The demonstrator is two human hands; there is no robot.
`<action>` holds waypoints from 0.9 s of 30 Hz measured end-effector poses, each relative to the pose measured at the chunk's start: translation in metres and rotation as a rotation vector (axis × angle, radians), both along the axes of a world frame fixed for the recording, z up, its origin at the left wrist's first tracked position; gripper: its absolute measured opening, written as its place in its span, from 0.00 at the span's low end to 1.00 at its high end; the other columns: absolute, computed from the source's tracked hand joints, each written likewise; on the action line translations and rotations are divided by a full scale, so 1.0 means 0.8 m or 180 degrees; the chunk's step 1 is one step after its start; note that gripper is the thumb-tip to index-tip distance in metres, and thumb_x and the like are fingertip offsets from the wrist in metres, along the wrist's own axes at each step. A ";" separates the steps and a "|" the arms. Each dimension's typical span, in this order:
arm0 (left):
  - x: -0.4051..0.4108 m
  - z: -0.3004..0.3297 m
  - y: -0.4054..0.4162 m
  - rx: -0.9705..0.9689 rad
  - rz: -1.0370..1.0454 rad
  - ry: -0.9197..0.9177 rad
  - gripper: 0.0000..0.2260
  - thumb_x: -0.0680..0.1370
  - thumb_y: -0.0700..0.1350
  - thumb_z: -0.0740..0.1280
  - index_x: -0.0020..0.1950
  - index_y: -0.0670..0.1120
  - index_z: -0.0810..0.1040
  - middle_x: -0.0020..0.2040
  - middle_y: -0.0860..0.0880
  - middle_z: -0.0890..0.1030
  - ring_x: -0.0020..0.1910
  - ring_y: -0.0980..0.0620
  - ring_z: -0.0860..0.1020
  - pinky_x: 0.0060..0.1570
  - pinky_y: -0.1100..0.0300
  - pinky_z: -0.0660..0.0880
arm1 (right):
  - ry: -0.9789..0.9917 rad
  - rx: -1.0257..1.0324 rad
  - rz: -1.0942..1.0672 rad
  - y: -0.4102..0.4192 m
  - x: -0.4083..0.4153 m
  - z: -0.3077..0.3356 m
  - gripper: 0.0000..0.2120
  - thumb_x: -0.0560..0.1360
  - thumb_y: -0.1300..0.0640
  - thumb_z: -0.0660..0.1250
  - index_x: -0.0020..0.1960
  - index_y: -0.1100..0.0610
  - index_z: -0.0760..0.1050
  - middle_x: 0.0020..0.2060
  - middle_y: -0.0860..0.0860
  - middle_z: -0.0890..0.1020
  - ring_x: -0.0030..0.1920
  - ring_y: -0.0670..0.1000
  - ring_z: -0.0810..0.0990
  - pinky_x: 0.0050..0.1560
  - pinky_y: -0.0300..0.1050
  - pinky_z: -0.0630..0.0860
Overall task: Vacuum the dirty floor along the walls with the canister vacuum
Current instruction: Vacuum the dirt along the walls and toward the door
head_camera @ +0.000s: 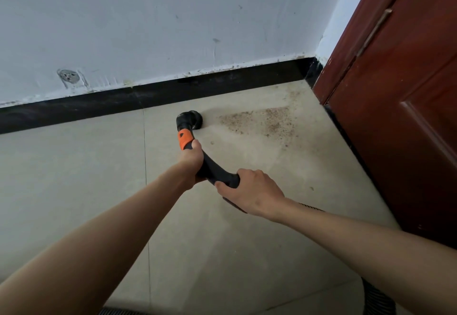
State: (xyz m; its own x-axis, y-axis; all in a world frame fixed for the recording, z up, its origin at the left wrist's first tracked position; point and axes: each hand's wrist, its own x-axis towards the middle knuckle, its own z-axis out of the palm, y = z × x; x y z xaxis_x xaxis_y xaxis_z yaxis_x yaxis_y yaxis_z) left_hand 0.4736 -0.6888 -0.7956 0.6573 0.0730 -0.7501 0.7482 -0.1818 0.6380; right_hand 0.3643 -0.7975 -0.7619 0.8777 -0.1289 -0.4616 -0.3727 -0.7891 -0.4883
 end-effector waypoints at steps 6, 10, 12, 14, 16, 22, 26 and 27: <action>-0.008 0.013 -0.033 -0.0212 -0.0193 0.0066 0.19 0.83 0.52 0.52 0.68 0.40 0.62 0.60 0.39 0.73 0.60 0.39 0.74 0.49 0.48 0.73 | -0.0007 -0.0119 -0.0216 -0.024 -0.010 0.010 0.21 0.74 0.33 0.60 0.38 0.52 0.68 0.35 0.48 0.76 0.34 0.48 0.75 0.31 0.43 0.68; -0.009 0.011 -0.050 -0.0287 -0.0276 0.0073 0.19 0.83 0.53 0.52 0.68 0.40 0.63 0.58 0.39 0.73 0.59 0.40 0.75 0.49 0.49 0.74 | 0.0002 -0.0182 -0.0308 -0.038 -0.016 0.012 0.22 0.74 0.33 0.60 0.38 0.52 0.68 0.36 0.49 0.76 0.36 0.51 0.76 0.33 0.44 0.70; -0.009 0.011 -0.058 -0.0330 -0.0339 0.0102 0.20 0.83 0.53 0.52 0.67 0.40 0.63 0.56 0.40 0.73 0.55 0.42 0.75 0.49 0.50 0.74 | -0.0019 -0.0194 -0.0351 -0.044 -0.019 0.013 0.22 0.74 0.33 0.60 0.39 0.52 0.68 0.35 0.49 0.75 0.36 0.51 0.75 0.33 0.44 0.69; -0.009 0.011 -0.066 -0.0375 -0.0377 0.0128 0.19 0.83 0.52 0.53 0.66 0.40 0.63 0.55 0.40 0.73 0.52 0.42 0.74 0.48 0.50 0.74 | -0.0044 -0.0213 -0.0384 -0.050 -0.021 0.015 0.22 0.74 0.33 0.60 0.38 0.52 0.68 0.35 0.48 0.75 0.34 0.49 0.74 0.32 0.43 0.68; -0.010 0.013 -0.075 -0.0384 -0.0421 0.0121 0.19 0.83 0.52 0.53 0.67 0.40 0.62 0.55 0.40 0.73 0.51 0.42 0.74 0.47 0.50 0.74 | -0.0061 -0.0233 -0.0428 -0.057 -0.024 0.016 0.22 0.74 0.33 0.60 0.38 0.52 0.68 0.34 0.48 0.75 0.33 0.48 0.73 0.31 0.43 0.68; -0.014 0.014 -0.109 -0.0400 -0.0566 0.0135 0.18 0.83 0.52 0.53 0.66 0.40 0.63 0.56 0.41 0.72 0.54 0.42 0.74 0.48 0.50 0.74 | -0.0083 -0.0184 -0.0618 -0.085 -0.030 0.013 0.22 0.73 0.33 0.60 0.39 0.52 0.70 0.36 0.48 0.77 0.39 0.53 0.78 0.35 0.44 0.71; -0.014 0.020 -0.133 -0.0369 -0.0660 0.0092 0.16 0.83 0.53 0.52 0.62 0.42 0.63 0.56 0.40 0.73 0.55 0.42 0.75 0.47 0.50 0.74 | -0.0108 -0.0149 -0.0739 -0.105 -0.032 0.010 0.22 0.73 0.32 0.60 0.38 0.52 0.70 0.35 0.48 0.76 0.38 0.52 0.78 0.35 0.44 0.70; -0.014 0.021 -0.139 -0.0355 -0.0693 0.0080 0.16 0.83 0.53 0.52 0.62 0.42 0.63 0.58 0.40 0.73 0.57 0.42 0.75 0.48 0.50 0.74 | -0.0115 -0.0139 -0.0776 -0.110 -0.032 0.009 0.23 0.73 0.32 0.60 0.38 0.52 0.70 0.35 0.48 0.76 0.38 0.52 0.78 0.34 0.44 0.70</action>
